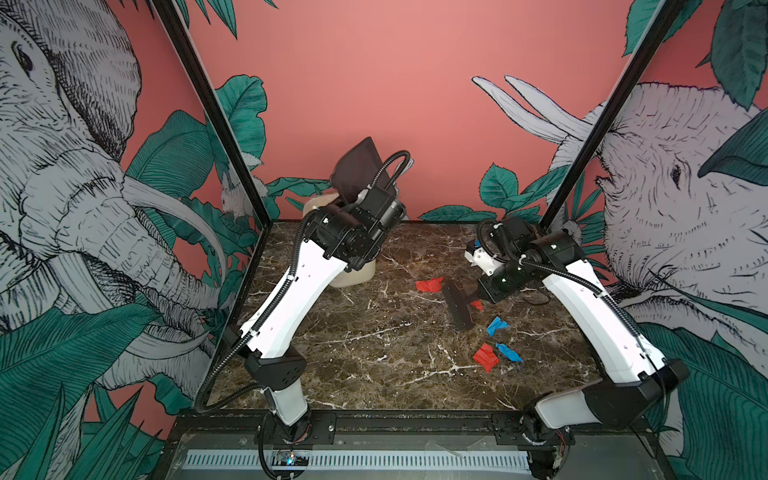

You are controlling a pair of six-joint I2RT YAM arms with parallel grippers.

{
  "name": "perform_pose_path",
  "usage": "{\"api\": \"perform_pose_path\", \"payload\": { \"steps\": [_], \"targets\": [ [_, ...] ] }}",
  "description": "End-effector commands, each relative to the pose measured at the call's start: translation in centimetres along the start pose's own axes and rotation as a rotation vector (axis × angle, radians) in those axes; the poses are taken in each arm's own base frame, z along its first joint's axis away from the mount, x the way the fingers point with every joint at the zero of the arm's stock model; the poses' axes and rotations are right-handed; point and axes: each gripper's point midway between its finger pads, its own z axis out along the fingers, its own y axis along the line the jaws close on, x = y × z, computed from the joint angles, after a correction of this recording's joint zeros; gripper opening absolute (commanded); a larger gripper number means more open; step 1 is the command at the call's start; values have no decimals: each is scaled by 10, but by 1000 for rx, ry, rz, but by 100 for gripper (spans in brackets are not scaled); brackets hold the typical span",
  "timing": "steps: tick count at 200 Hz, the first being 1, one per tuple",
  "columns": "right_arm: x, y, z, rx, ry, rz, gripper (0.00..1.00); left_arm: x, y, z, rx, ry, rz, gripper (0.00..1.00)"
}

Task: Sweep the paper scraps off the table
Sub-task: 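Lower the dustpan near the scraps with the left gripper while the right lowers the brush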

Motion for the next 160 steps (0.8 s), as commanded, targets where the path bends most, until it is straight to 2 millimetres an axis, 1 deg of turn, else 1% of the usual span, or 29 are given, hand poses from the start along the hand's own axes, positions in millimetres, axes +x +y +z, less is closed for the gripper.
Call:
{"api": "perform_pose_path", "payload": {
  "steps": [1,31,51,55,71,81,99,135,160],
  "targets": [
    [19,-16,-19,98,20,35,0,5,-43,-9,136,13,-57,0],
    [43,-27,-20,180,95,79,0,-5,-99,-24,303,-32,-95,0],
    [63,-34,-19,259,171,90,0,-5,-142,-33,436,-34,-120,0],
    [67,-33,-18,269,184,87,0,-4,-151,-35,464,-32,-128,0],
    [69,-28,-19,277,162,99,0,0,-185,-43,566,-26,-141,0],
    [71,-24,-20,278,163,111,0,4,-202,-48,610,-21,-134,0],
    [78,-21,-19,292,188,131,0,18,-224,-51,660,8,-130,0],
    [101,-17,-14,355,256,169,0,47,-262,-56,755,71,-124,0],
    [108,-11,-10,361,257,186,0,57,-285,-63,803,99,-94,0]
  ]
}}
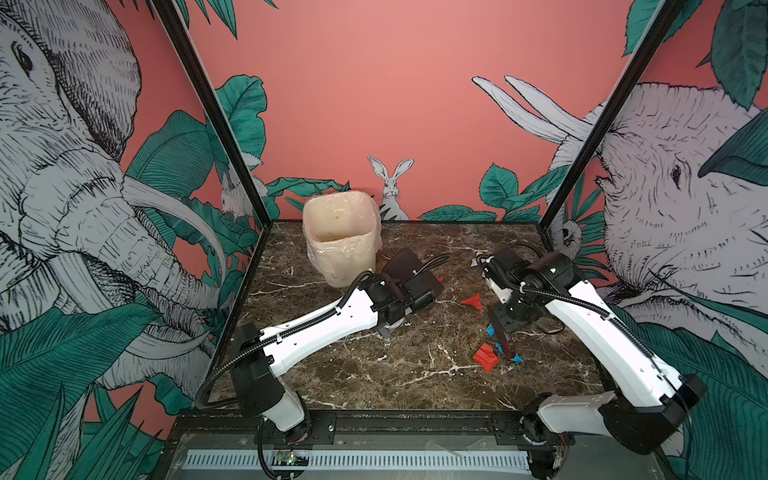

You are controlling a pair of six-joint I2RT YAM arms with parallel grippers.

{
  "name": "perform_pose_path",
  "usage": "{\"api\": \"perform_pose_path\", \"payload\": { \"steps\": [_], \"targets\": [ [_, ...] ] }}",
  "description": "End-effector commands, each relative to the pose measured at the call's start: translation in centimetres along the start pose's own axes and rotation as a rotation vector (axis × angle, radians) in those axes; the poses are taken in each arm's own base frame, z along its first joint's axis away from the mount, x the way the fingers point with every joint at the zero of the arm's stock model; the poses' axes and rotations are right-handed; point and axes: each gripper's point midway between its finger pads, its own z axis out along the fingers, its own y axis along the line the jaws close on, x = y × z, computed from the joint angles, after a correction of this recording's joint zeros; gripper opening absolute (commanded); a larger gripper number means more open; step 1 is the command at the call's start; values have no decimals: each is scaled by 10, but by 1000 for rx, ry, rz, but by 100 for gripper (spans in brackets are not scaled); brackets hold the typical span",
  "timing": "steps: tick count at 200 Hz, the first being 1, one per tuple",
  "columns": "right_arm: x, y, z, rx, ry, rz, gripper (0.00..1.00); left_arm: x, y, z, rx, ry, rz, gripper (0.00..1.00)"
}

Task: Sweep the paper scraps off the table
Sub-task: 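Lower the dustpan near the scraps with the left gripper while the right lowers the brush, then sweep the red scraps into the dustpan with the right gripper's brush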

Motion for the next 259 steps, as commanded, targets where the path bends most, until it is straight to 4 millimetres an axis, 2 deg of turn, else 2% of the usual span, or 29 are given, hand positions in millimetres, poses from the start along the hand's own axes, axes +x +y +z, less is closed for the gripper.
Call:
{"api": "perform_pose_path", "payload": {
  "steps": [1,56,99,183,233,248,259],
  "targets": [
    [23,-9,-3,61,41,59,0,1,-22,0,90,-19,-64,0],
    [34,7,4,34,76,28,0,16,-56,16,135,50,18,0],
    [43,11,14,37,98,19,0,34,-67,22,164,91,34,0],
    [13,48,16,-105,31,23,0,98,-93,10,226,222,118,0],
    [-15,74,7,-194,-41,-15,0,109,-108,13,253,246,140,0],
    [-20,76,2,-201,-62,-30,0,111,-112,15,256,253,148,0],
    [-20,71,-1,-176,-69,-37,0,113,-115,16,260,262,157,0]
  ]
}}
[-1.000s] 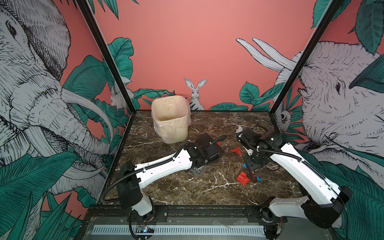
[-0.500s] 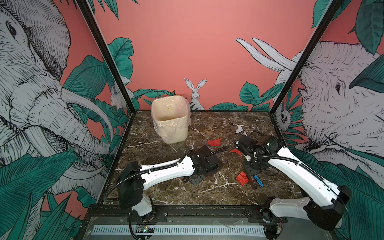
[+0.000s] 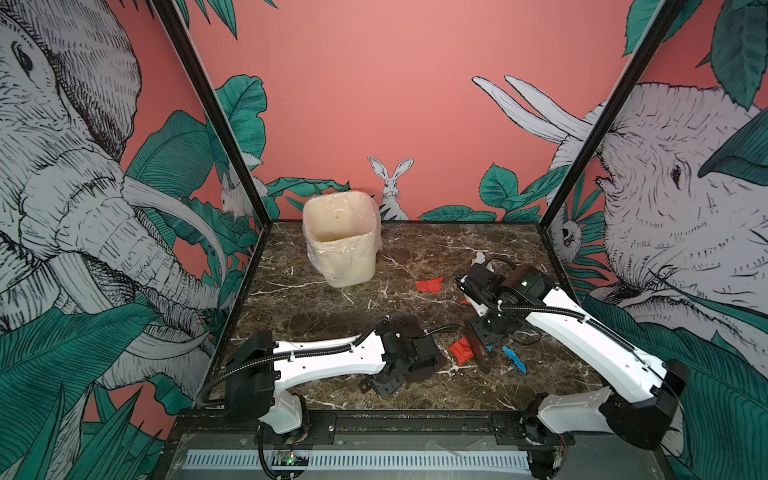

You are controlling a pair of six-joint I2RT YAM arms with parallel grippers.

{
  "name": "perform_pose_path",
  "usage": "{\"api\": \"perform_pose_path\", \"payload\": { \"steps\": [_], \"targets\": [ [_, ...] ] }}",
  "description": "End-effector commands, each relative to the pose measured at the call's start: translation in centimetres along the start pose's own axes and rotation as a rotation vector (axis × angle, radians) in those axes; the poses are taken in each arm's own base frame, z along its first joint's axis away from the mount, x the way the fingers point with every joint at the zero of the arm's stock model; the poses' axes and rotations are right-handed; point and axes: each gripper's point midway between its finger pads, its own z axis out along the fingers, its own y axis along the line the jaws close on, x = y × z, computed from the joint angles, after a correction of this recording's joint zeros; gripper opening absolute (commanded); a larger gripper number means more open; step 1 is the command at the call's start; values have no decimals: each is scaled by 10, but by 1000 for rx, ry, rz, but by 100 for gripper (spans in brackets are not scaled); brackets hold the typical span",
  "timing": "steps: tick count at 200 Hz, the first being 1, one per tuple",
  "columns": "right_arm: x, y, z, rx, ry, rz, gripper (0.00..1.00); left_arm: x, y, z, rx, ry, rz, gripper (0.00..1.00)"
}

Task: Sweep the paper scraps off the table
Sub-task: 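Sweep the red scraps into the dustpan with the right gripper's brush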

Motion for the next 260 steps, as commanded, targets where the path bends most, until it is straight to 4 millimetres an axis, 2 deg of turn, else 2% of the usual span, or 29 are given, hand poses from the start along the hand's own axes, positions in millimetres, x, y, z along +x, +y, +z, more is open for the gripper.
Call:
{"api": "perform_pose_path", "payload": {
  "steps": [1,30,46,104,156,209,244,260],
  "targets": [
    [-12,3,-11,-11,-57,-16,0,8,-5,3,12,22,-13,0],
    [0,-20,-14,112,-11,-59,0,12,-10,5,22,37,0,0],
    [4,-24,-13,134,10,-76,0,15,-14,6,31,44,10,0],
    [-9,-3,-3,53,20,-121,0,18,-29,9,78,62,72,0],
    [-13,4,2,35,55,-156,0,12,-36,11,108,56,118,0],
    [-15,12,2,7,65,-170,0,11,-39,20,104,85,117,0],
    [-20,26,-1,-40,49,-183,0,15,-37,24,93,101,112,0],
    [-23,23,-4,-25,33,-181,0,16,-37,26,90,110,111,0]
  ]
}}
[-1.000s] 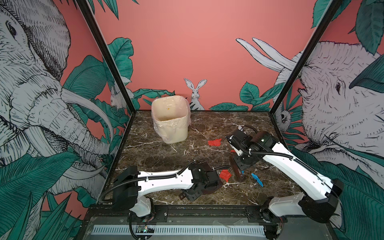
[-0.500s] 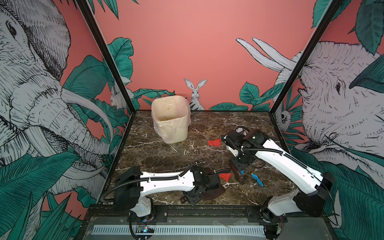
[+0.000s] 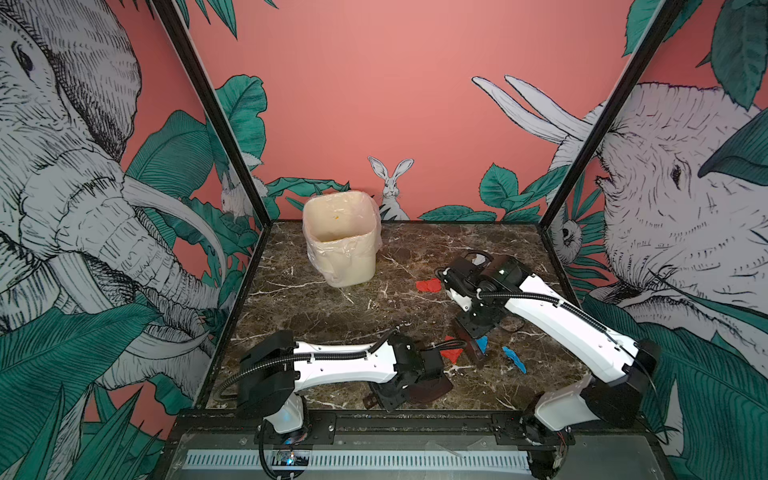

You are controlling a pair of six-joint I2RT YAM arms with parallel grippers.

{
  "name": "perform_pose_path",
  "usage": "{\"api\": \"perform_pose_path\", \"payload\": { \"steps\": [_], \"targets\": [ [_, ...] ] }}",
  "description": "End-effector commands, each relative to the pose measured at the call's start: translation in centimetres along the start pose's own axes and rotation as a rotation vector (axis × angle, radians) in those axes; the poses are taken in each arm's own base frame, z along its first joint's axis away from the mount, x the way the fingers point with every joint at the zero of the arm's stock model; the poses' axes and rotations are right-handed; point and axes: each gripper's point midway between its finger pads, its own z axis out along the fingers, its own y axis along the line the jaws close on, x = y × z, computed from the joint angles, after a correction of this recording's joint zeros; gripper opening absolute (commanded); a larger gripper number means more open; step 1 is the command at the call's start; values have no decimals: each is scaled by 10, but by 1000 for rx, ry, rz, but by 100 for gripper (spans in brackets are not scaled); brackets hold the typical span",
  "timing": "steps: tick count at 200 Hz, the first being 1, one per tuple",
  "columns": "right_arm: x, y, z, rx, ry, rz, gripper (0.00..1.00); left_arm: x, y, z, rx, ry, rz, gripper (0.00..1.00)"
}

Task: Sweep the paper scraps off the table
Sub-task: 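Sweep the red scraps into the dustpan with the right gripper's brush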

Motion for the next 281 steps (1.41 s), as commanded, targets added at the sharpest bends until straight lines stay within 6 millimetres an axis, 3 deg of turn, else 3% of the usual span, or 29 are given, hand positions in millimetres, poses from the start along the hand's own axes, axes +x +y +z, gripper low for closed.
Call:
{"api": "perform_pose_path", "payload": {
  "steps": [1,105,178,208,235,253,281],
  "targets": [
    [-6,5,-8,-16,-29,-11,0,6,1,4,-4,23,-5,0],
    [-14,-6,-3,70,20,-82,0,3,4,9,22,13,-24,0],
    [-14,23,2,-46,42,-121,0,4,7,12,23,19,-20,0],
    [-14,51,-6,-144,25,-163,0,4,10,13,15,20,-21,0],
    [-20,74,-28,-246,-41,-189,0,3,11,12,12,13,-24,0],
    [-21,74,-41,-254,-71,-189,0,2,12,11,8,6,-28,0],
    [-20,55,-45,-159,-68,-194,0,1,15,9,-3,-13,-33,0]
  ]
}}
